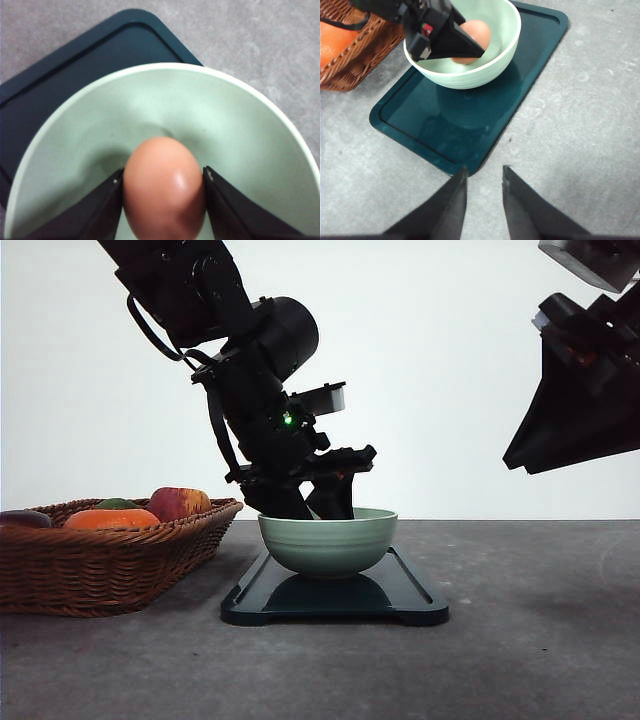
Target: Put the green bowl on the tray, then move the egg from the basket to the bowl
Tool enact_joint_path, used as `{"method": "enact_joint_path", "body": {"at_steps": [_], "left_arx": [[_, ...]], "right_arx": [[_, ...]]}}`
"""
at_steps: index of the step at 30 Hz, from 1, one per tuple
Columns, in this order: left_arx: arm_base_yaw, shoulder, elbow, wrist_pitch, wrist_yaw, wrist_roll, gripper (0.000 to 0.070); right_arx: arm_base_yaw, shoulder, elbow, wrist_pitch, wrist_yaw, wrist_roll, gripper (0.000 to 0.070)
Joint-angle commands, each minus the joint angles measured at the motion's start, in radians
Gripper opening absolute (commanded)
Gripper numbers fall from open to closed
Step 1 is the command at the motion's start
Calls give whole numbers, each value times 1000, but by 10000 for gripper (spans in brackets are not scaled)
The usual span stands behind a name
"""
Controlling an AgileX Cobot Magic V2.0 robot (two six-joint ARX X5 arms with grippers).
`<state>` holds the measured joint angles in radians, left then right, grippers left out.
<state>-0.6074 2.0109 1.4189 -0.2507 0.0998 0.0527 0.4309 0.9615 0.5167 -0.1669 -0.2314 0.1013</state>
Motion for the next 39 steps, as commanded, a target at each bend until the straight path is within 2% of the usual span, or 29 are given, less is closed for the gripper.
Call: {"method": "enact_joint_path", "body": {"at_steps": [1, 8, 12, 16, 23, 27, 32, 39], "left_arx": [[-10, 24, 24, 10, -3, 3, 315], [-10, 25, 25, 8, -3, -25, 315], [-10, 24, 55, -39, -3, -58, 315], [-10, 23, 130, -160, -3, -60, 315], [6, 16, 316, -447, 4, -57, 310], [25, -36, 321, -486, 45, -57, 305], [54, -153, 210, -446, 57, -66, 305], [106, -460, -181, -172, 57, -159, 306]], "right_arx": [[5, 4, 8, 9, 3, -1, 136], [5, 4, 8, 7, 3, -1, 136], [5, 4, 8, 3, 3, -1, 136], [5, 4, 8, 0, 3, -1, 136], [5, 4, 8, -3, 3, -1, 136], [5, 4, 8, -5, 3, -1, 136], [5, 4, 8, -3, 3, -3, 136], [5, 4, 8, 4, 3, -8, 136]]}}
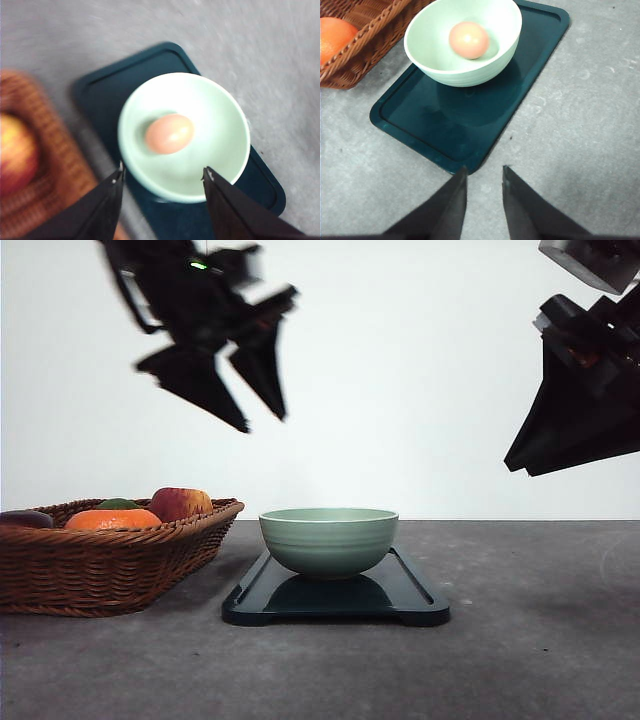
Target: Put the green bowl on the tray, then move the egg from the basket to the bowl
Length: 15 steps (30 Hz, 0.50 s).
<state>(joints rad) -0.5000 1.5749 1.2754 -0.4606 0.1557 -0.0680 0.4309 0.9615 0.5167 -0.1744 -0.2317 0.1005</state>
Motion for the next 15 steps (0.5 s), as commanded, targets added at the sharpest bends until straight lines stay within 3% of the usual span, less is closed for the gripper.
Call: {"method": "enact_joint_path", "body": {"at_steps": [1, 5, 15], "left_arx": [[6, -69, -89, 73, 1, -49, 306], [31, -233, -251, 139, 0, -57, 306], [98, -555, -545, 138, -1, -69, 306]], "right_arx": [[5, 4, 8, 12, 3, -8, 136], [5, 4, 8, 12, 3, -8, 136], [5, 4, 8, 12, 3, -11, 136]]}}
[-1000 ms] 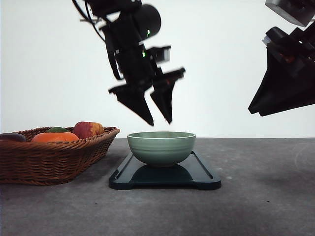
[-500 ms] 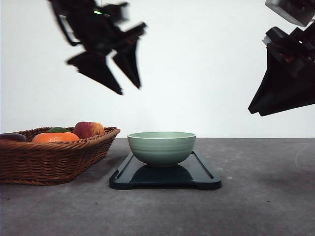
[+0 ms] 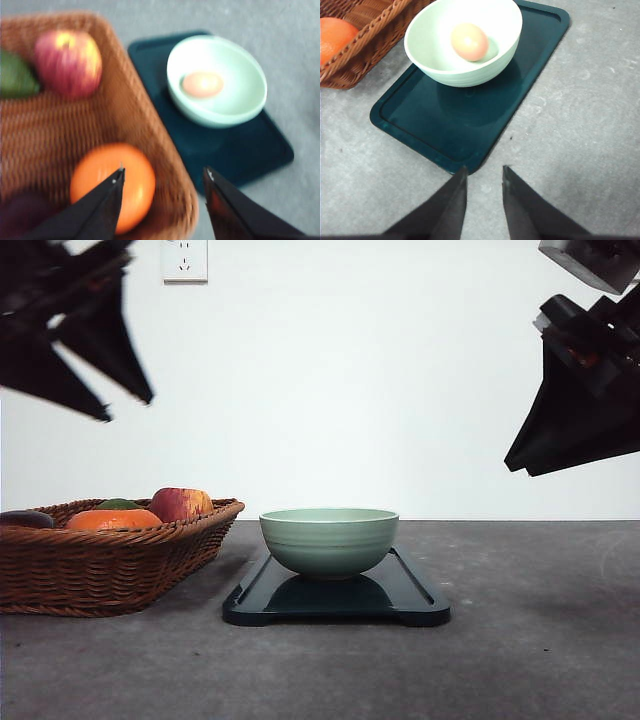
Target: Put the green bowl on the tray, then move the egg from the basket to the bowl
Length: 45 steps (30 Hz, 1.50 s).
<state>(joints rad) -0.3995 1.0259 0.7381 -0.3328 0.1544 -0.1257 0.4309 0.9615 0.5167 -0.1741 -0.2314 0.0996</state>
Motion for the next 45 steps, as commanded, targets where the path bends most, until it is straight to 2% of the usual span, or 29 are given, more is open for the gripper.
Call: {"method": "enact_joint_path", "body": {"at_steps": [1, 6, 12, 13, 14, 16, 17, 32, 35, 37, 43, 45], "left_arx": [[0, -31, -34, 10, 0, -19, 306], [0, -107, -132, 10, 0, -77, 306], [0, -113, -144, -19, 1, -105, 306], [0, -113, -144, -20, 1, -103, 276], [0, -113, -144, -18, 0, -102, 176], [0, -113, -143, -12, 1, -108, 24], [0, -114, -143, -15, 1, -108, 7], [0, -120, -143, -17, 1, -102, 13], [29, -139, -153, -11, 0, -20, 13], [64, -170, -190, 35, 0, 3, 13], [188, -348, -409, 319, 0, -25, 13], [226, -434, -478, 364, 0, -25, 13]], "right_arx": [[5, 4, 8, 12, 3, -10, 136], [5, 4, 8, 13, 3, -10, 137], [5, 4, 8, 6, -8, -9, 137], [5, 4, 8, 10, -7, -8, 117], [5, 4, 8, 10, -5, -9, 46], [5, 4, 8, 17, -7, -7, 13], [5, 4, 9, 16, -17, -6, 12], [5, 3, 9, 17, -30, -7, 12], [5, 3, 9, 17, -30, -7, 12], [5, 3, 9, 17, -30, -7, 12], [5, 3, 9, 17, -30, -7, 12], [5, 3, 9, 17, -30, -7, 12]]}}
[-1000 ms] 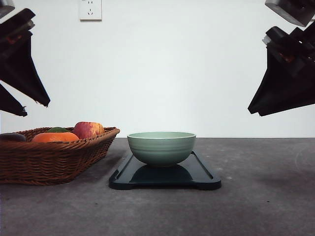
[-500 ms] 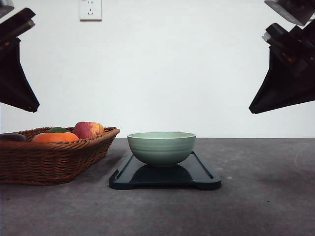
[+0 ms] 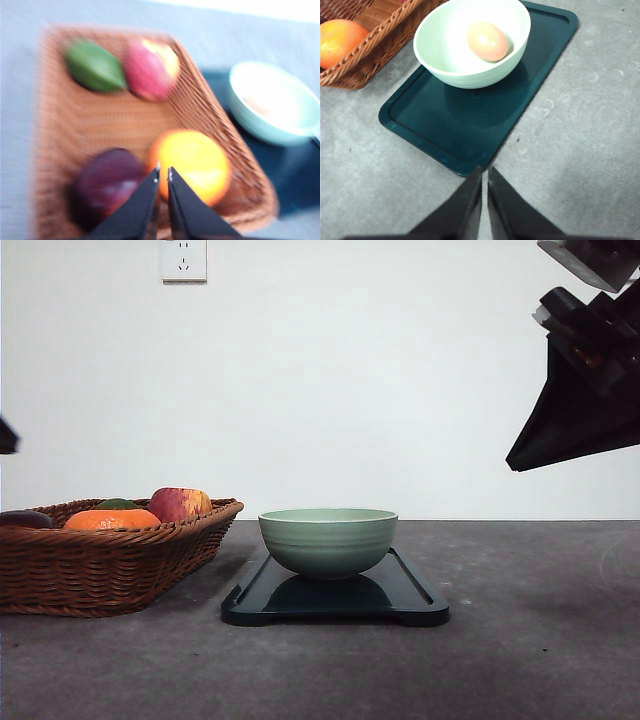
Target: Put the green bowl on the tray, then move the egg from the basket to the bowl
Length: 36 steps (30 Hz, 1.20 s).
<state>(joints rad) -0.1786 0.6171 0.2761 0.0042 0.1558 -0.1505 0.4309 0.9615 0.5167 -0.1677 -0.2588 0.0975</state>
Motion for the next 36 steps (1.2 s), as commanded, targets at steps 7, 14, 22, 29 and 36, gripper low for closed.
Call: {"method": "enact_joint_path", "body": {"at_steps": [7, 14, 22, 29, 36], "left_arx": [[105, -315, -163, 9, -2, 1, 13], [154, -492, -253, -25, -2, 0, 13], [173, -617, -263, -174, -2, 4, 13], [172, -610, -263, -163, -2, 4, 13], [172, -612, -263, -163, -2, 4, 13]], "right_arx": [[5, 3, 9, 11, -3, -5, 12], [5, 3, 9, 11, -3, -5, 12], [5, 3, 9, 10, -3, -5, 12], [5, 3, 9, 11, -3, -5, 12], [5, 3, 9, 11, -3, -5, 12]]}}
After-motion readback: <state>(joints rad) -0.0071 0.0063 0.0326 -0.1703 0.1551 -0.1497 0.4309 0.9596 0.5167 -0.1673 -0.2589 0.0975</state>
